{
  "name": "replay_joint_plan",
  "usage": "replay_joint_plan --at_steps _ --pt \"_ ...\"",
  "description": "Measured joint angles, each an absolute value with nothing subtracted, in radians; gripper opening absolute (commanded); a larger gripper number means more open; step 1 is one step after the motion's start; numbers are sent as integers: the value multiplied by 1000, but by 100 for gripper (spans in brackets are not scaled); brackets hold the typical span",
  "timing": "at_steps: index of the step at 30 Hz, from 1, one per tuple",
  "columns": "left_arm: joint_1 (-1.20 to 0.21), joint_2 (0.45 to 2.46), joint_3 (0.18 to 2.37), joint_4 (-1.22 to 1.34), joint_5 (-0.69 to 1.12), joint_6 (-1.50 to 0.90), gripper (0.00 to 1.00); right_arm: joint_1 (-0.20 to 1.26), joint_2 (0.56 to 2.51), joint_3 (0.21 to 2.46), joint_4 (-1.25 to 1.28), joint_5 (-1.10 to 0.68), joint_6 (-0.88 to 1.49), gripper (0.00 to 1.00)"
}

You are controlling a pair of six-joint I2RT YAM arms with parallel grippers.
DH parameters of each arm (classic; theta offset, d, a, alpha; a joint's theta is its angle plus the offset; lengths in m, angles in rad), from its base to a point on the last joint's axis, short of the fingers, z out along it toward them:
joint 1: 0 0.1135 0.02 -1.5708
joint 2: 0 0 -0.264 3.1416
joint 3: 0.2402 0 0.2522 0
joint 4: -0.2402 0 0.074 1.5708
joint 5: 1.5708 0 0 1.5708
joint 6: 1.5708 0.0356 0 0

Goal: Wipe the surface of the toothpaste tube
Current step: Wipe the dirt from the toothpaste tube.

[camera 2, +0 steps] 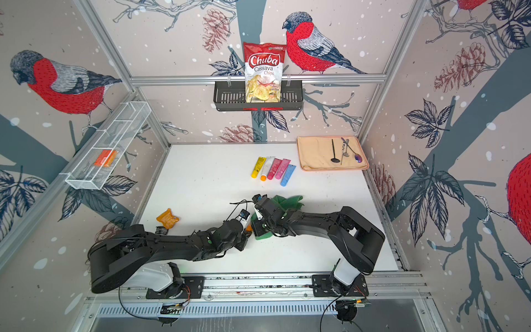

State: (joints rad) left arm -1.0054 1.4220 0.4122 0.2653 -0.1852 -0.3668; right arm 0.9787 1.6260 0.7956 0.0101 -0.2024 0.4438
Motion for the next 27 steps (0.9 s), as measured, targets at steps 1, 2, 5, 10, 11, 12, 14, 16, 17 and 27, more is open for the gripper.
replay_joint_plan --at_steps 1,2,5,10,11,12,14,16,17,27 --pt "-1005 1422 412 265 -186 -366 13 968 1631 794 12 -210 443 2" --pt "-1005 1422 412 265 -187 -366 13 957 1636 795 14 -214 443 2" --pt "-1004 1418 411 262 -195 -366 13 926 1661 825 -25 -167 442 2" --pt "-1004 1428 414 266 -209 -366 13 859 1690 887 -104 -23 422 2" --pt "-1004 1431 416 269 -209 -365 13 849 1693 894 -111 -7 422 2" --pt "-1004 1433 416 272 -209 -365 13 841 1699 905 -117 10 422 2" --pt "-1004 1433 416 273 -209 -365 13 838 1714 929 -133 35 421 2" --pt "-1004 1433 416 273 -209 -366 13 852 1720 945 -142 41 417 2" --pt "-1004 1433 416 273 -209 -366 13 863 1720 950 -141 39 414 2" --pt "-1004 1436 417 276 -210 -365 12 915 1641 890 -28 -243 418 2"
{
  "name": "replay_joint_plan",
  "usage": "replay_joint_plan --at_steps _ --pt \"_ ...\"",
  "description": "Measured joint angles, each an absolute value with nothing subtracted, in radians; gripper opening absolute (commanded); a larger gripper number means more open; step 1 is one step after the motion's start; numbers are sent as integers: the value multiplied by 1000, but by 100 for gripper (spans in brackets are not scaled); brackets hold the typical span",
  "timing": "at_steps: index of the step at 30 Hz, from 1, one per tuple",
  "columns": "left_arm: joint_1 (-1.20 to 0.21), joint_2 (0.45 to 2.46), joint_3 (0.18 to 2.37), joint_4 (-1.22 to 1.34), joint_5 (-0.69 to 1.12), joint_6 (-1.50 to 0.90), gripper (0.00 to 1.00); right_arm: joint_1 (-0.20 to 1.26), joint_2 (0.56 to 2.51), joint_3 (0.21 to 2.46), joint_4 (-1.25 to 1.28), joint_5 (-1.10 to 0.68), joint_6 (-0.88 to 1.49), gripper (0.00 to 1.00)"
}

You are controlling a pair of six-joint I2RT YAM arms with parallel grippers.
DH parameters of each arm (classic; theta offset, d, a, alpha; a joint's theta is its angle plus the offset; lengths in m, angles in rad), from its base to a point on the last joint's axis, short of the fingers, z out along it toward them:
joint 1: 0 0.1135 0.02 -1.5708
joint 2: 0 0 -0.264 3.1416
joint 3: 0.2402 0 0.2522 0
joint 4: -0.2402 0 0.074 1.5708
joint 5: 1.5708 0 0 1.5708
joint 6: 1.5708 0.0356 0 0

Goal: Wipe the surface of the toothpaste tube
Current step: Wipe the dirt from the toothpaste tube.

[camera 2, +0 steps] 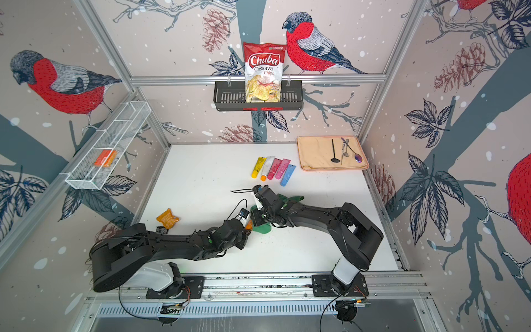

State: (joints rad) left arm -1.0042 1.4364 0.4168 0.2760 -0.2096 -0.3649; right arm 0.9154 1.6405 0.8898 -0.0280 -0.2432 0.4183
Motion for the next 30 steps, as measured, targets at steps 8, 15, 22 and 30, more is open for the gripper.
replay_joint_plan --at_steps 8,15,22,30 --pt "-1004 1440 419 279 -210 -362 12 893 1724 895 22 -274 424 2" --pt "-1004 1443 419 282 -216 -362 12 862 1755 947 -36 -115 418 2" --pt "-1004 1443 419 284 -211 -359 12 812 1742 957 -103 17 415 2" --pt "-1004 1437 418 279 -206 -359 12 882 1721 950 -84 -170 395 2"
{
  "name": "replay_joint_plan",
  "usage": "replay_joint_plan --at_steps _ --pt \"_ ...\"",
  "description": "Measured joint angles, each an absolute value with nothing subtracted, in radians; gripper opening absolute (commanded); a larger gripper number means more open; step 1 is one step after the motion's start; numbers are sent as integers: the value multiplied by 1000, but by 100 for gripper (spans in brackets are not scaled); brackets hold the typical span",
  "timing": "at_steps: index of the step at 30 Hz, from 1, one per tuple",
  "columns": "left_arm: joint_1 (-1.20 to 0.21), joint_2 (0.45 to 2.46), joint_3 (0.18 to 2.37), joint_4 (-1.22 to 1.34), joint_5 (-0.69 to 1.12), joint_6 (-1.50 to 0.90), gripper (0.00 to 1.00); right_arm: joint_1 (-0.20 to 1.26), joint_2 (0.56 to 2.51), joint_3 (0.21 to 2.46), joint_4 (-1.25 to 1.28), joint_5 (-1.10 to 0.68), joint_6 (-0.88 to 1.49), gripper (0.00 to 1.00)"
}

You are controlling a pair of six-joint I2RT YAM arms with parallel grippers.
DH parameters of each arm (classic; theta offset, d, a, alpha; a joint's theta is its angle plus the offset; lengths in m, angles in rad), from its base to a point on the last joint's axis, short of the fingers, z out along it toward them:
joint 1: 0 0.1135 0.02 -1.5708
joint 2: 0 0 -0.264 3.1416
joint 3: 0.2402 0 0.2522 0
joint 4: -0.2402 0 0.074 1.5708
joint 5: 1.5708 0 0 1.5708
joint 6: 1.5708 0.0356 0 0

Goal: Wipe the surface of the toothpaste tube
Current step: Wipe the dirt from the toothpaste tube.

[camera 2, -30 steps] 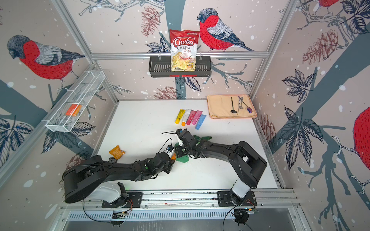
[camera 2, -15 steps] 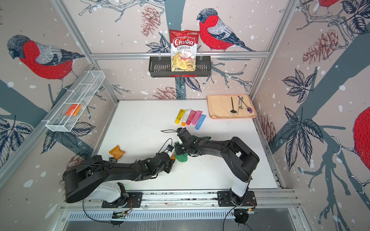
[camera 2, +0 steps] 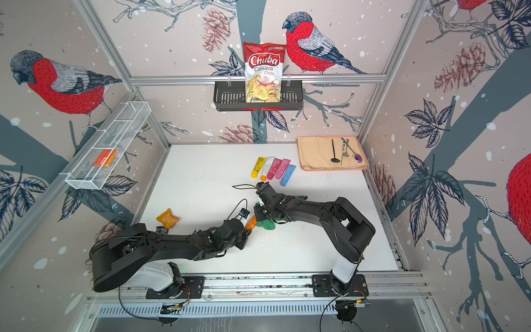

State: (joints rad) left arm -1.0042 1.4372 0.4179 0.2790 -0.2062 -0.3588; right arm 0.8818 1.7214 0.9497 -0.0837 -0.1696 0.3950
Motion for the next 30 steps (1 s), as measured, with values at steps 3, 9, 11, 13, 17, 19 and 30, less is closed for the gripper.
replay_joint_plan --at_steps 3,9,11,13,17,19,30 --pt "-1004 1439 419 279 -206 -358 12 902 1705 921 -56 -256 395 2" --pt "-1004 1440 419 279 -206 -358 12 898 1686 871 -2 -348 395 2" --pt "-1004 1440 419 279 -205 -358 12 883 1691 868 -1 -347 395 2" --pt "-1004 1439 419 279 -205 -358 12 869 1705 873 -3 -329 396 2" --pt "-1004 1439 419 281 -206 -358 12 836 1739 904 -21 -250 395 2" --pt "-1004 1440 419 284 -207 -358 12 818 1747 910 -28 -220 394 2" --pt "-1004 1444 419 290 -209 -358 11 793 1754 933 -66 -27 394 2"
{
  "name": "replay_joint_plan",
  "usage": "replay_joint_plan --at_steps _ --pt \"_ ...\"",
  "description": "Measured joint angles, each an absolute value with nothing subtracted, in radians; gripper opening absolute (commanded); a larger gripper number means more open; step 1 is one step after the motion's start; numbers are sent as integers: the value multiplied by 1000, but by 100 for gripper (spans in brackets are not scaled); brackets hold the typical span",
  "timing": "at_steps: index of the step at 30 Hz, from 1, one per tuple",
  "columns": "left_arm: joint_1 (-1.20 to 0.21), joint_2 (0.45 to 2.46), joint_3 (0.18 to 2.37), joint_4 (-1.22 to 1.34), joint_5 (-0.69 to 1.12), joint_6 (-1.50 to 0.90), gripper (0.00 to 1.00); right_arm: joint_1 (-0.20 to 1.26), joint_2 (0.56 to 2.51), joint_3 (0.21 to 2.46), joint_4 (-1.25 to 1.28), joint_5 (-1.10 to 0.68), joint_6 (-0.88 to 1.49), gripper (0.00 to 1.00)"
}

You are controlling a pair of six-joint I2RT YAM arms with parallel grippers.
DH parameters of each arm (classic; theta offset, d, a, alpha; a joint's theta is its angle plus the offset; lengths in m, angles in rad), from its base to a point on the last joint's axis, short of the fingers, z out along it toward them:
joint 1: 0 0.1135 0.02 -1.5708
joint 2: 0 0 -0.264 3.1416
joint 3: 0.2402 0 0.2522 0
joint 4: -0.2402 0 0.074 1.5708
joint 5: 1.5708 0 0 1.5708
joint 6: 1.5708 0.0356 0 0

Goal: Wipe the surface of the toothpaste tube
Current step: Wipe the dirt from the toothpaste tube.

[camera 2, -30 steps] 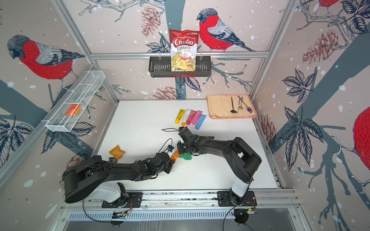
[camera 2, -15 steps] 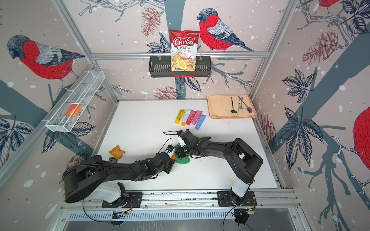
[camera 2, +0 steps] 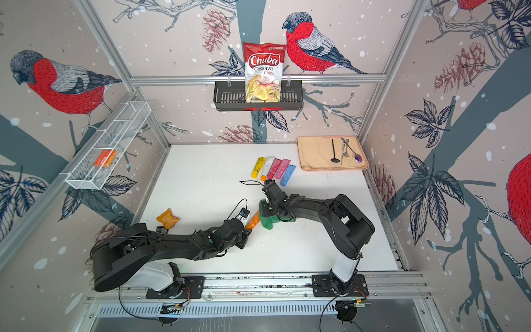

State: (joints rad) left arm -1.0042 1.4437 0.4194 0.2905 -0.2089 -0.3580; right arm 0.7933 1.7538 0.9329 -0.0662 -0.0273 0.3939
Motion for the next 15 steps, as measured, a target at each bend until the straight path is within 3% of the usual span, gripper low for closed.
replay_joint_plan --at_steps 15 --pt "-1004 1444 419 290 -206 -358 11 901 1686 902 -45 -261 392 2"
